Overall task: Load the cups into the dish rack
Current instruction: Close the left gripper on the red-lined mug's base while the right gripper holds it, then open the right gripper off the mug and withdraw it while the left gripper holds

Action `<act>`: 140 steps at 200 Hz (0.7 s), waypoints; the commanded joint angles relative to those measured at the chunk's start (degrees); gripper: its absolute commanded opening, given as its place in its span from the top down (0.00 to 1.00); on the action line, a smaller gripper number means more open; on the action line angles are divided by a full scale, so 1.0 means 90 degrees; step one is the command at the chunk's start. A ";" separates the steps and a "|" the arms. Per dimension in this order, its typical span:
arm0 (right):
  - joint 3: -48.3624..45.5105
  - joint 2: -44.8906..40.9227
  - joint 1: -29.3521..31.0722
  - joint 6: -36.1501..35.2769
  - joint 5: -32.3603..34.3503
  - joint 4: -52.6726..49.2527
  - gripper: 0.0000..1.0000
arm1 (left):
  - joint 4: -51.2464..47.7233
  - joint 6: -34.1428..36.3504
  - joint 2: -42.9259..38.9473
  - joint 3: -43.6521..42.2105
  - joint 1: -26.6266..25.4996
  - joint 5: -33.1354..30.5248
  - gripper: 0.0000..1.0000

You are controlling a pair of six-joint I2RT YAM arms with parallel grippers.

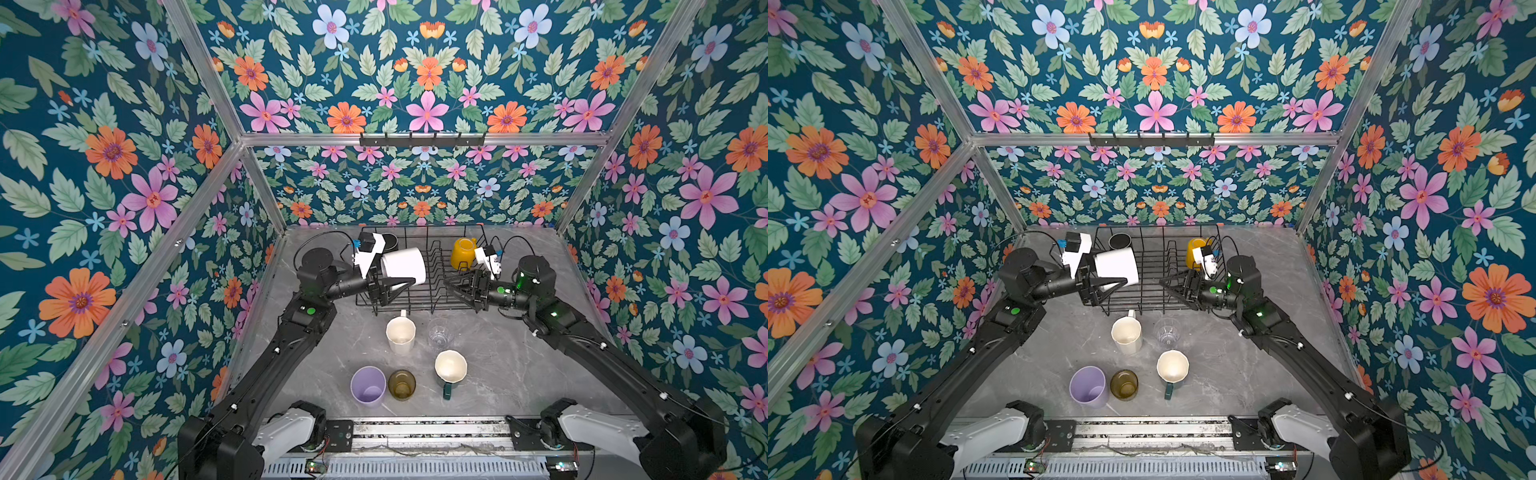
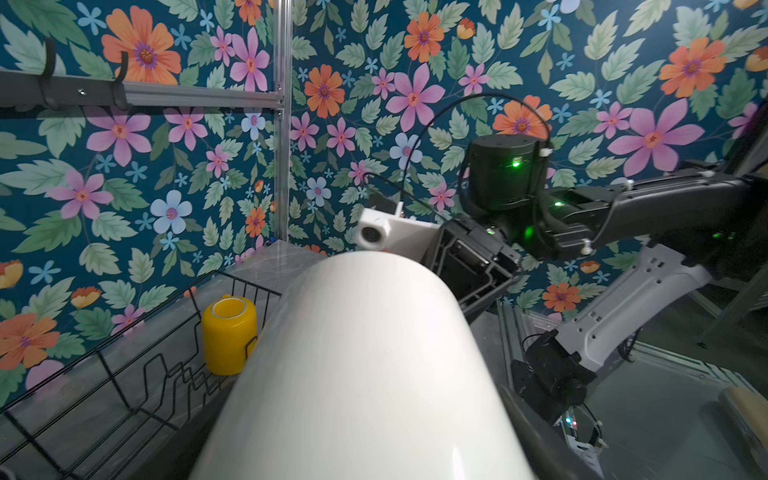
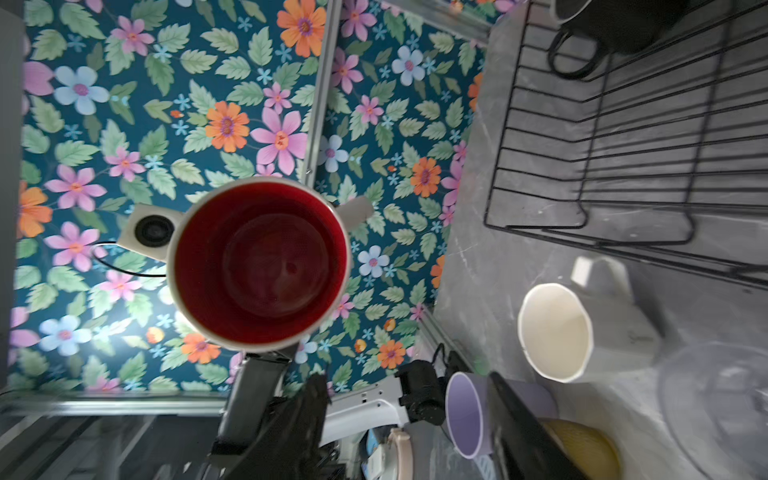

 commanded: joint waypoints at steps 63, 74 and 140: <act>-0.0053 -0.1193 -0.0027 -0.1758 0.1942 -0.2372 0.15 | -0.1924 0.0509 0.1159 0.1485 -0.0004 -0.1492 1.00; -0.0088 -0.1255 -0.0022 -0.1810 0.1951 -0.2381 0.13 | -0.2135 0.0509 0.1348 0.1720 -0.0020 -0.1671 1.00; -0.0201 -0.1545 -0.0030 -0.2053 0.2059 -0.2652 0.07 | -0.3603 0.0543 0.2870 0.3556 -0.0248 -0.2798 1.00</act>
